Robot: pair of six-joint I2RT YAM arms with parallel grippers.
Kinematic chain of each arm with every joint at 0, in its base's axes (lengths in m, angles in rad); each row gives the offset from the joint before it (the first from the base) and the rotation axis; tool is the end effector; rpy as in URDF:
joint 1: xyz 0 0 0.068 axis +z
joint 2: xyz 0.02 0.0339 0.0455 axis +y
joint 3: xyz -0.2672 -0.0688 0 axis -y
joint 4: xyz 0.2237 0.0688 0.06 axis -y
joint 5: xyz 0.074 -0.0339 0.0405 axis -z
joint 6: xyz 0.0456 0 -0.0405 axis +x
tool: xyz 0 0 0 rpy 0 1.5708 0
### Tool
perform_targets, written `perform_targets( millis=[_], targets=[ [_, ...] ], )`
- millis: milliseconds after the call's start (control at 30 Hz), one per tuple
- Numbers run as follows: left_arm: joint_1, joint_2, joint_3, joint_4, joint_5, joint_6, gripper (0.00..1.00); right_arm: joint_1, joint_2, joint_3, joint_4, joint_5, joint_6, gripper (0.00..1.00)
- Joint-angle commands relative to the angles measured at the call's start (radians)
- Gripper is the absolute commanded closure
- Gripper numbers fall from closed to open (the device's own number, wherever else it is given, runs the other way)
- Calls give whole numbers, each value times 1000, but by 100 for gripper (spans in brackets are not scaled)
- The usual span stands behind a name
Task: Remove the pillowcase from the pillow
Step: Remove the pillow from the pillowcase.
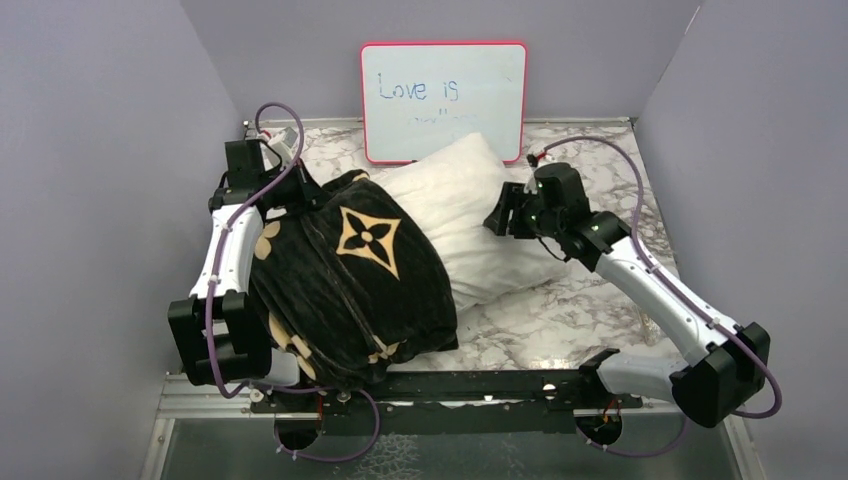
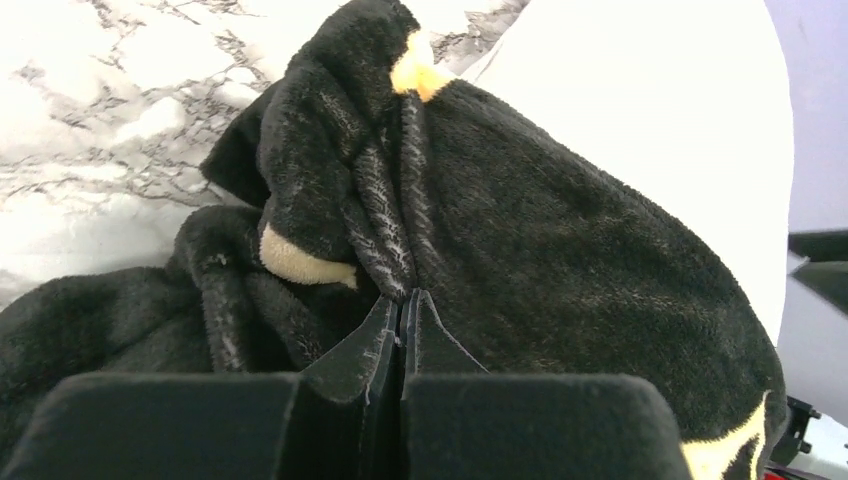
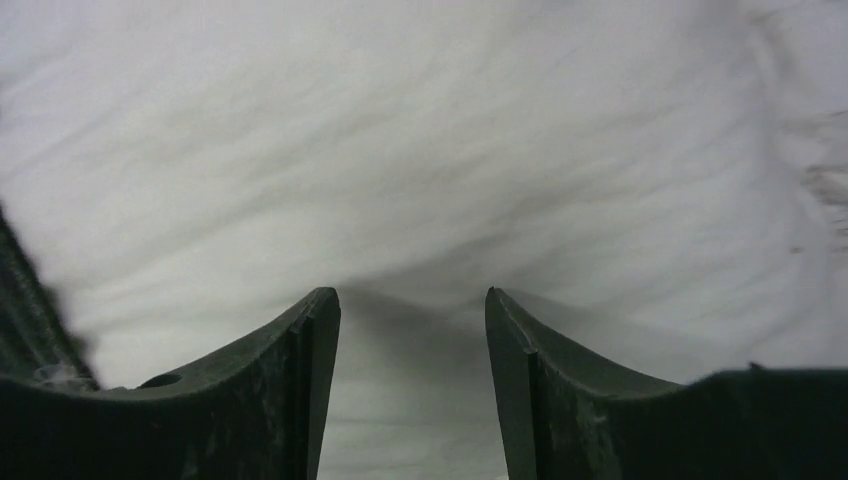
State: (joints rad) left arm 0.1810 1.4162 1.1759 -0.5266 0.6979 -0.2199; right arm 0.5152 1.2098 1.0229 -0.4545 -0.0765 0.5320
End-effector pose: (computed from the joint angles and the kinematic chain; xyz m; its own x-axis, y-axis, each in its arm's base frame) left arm 0.2894 0.0232 0.3070 -0.7353 -0.3045 -0.6055 0.1607 0.7896 -0.5922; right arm 0.2178 0.1273 0.3094 -0.7249 0.1708 -0.6673 -0.2052 0.8713 0.4459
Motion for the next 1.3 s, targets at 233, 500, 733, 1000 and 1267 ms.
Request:
perform_targets(
  millis=[233,500,733,1000,1267],
  targets=[
    [-34,-30,76,0,-179,15,41,-343,173,213,-189,16,-127,0],
    [-36,-234,135,-74,-283,-57,1,-393,404,120,-57,-607,-116,8],
    [-222,-323,90,-70,-203,-127,1,-399,370,71,-1,-507,5,78],
    [-639,-298,12,-154,-538,-179,6,-643,185,12,-22,-358,98,100],
    [-936,-143,32,-294,-955,-286,48,-701,48,-36,-78,-267,74,100]
  ],
)
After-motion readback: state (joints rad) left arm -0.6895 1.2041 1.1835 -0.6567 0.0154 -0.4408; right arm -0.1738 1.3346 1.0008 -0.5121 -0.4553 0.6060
